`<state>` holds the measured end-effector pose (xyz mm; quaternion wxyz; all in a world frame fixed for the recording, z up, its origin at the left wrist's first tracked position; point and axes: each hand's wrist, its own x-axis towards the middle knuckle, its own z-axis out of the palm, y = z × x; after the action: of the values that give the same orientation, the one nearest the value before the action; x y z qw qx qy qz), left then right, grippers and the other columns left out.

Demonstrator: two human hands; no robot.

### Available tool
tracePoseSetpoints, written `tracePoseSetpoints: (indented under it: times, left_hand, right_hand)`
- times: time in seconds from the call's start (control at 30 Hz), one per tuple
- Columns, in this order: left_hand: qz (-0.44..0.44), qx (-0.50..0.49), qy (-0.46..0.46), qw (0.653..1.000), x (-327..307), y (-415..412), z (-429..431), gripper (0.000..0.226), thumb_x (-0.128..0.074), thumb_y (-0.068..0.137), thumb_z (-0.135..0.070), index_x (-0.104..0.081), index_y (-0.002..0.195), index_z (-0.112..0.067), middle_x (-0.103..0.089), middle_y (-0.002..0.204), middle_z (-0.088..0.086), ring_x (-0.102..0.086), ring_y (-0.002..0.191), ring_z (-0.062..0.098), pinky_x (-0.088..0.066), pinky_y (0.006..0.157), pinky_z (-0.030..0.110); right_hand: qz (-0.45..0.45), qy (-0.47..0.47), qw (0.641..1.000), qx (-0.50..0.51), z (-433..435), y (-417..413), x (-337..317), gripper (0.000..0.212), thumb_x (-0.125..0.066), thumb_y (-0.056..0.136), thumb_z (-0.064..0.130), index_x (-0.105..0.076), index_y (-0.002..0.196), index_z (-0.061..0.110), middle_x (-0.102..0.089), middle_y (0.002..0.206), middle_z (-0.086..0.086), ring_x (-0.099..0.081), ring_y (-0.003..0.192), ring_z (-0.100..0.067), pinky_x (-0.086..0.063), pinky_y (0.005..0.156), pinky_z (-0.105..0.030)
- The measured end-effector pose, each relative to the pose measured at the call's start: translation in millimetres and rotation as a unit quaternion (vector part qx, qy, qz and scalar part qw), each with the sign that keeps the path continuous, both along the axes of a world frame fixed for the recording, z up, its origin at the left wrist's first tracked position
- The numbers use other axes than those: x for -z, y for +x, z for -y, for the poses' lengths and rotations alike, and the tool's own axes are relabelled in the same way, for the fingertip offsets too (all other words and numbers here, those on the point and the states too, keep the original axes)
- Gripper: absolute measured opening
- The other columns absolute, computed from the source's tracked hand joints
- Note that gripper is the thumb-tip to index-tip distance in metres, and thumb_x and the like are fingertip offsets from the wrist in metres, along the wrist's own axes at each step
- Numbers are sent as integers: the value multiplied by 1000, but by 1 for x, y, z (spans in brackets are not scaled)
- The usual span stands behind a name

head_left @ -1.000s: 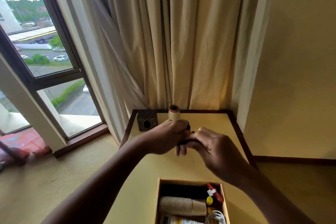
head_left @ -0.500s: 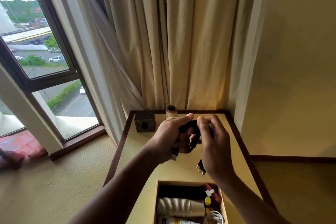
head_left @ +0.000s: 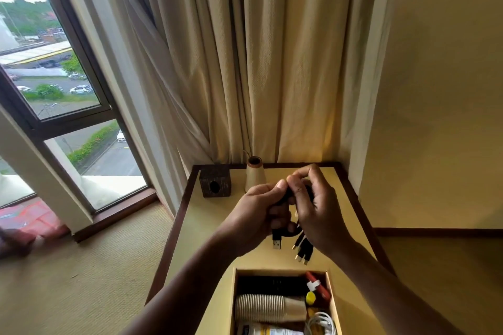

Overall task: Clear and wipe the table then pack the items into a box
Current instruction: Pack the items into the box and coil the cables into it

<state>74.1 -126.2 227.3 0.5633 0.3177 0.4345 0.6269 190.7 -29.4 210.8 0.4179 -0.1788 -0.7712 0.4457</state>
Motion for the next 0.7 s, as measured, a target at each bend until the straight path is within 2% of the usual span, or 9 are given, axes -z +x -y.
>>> tracePoseSetpoints:
  times: [0.1,0.17,0.23,0.33,0.37,0.43,0.5,0.6,0.7]
  left_hand:
    - [-61,-20,4,998,3,-3,1,26,-42,109,-23,-56,113,-2,-37,69,2,-36,55,13,-44,57,26]
    - [-66,-50,0,997,6,-6,1,27,-42,109,-24,-57,104,-2,-38,68,1,-37,54,11,-42,55,26]
    - [-40,-72,5,997,8,-11,1,27,-43,109,-24,-57,95,-5,-38,66,0,-38,53,10,-42,55,25]
    - [-2,-107,12,994,8,-17,0,28,-43,109,-23,-56,90,-7,-36,64,-1,-35,51,10,-40,53,25]
    - [3,-119,16,993,8,-17,-1,28,-43,109,-23,-55,90,-7,-35,64,0,-33,51,11,-40,53,26]
    - [9,-146,27,989,10,-11,-4,27,-43,109,-24,-55,91,-7,-34,65,1,-31,51,12,-41,54,26]
    - [20,-181,44,982,14,-4,-8,27,-43,109,-24,-54,91,-7,-34,64,0,-31,53,12,-41,56,28]
    - [39,-231,71,970,20,7,-14,28,-42,109,-26,-54,92,-8,-36,64,-1,-33,54,11,-42,60,29]
    - [48,-262,71,961,25,19,-18,29,-40,109,-26,-53,91,-8,-41,65,1,-41,57,12,-47,63,30]
  right_hand:
    - [27,-19,999,-34,-4,4,1,15,-51,102,29,-59,109,18,-68,86,4,-69,77,-17,-60,61,-35]
    - [43,-41,997,-55,-4,7,7,23,-51,101,32,-59,118,20,-70,94,4,-71,83,-19,-62,61,-41]
    - [62,-61,994,-66,-5,11,14,35,-50,101,35,-56,133,26,-71,99,7,-71,80,-17,-61,58,-37]
    - [74,-57,995,-43,-2,16,27,42,-47,103,32,-49,144,31,-70,107,15,-67,97,1,-55,81,-18]
    - [67,-44,997,-15,0,15,31,40,-48,103,29,-50,143,30,-70,109,13,-65,99,5,-53,84,-14]
    - [45,-31,997,45,4,11,36,30,-48,103,26,-60,131,24,-68,93,7,-64,81,-1,-52,70,-17]
    - [24,-83,995,58,10,5,38,28,-44,102,31,-65,116,18,-64,84,5,-62,74,-6,-50,65,-20]
    - [-13,-209,977,37,20,-3,37,32,-36,106,35,-64,112,19,-68,95,-1,-64,84,-10,-52,73,-24]
    - [-16,-197,979,48,28,-6,36,36,-32,106,43,-56,113,17,-60,111,-2,-60,91,7,-48,74,-9]
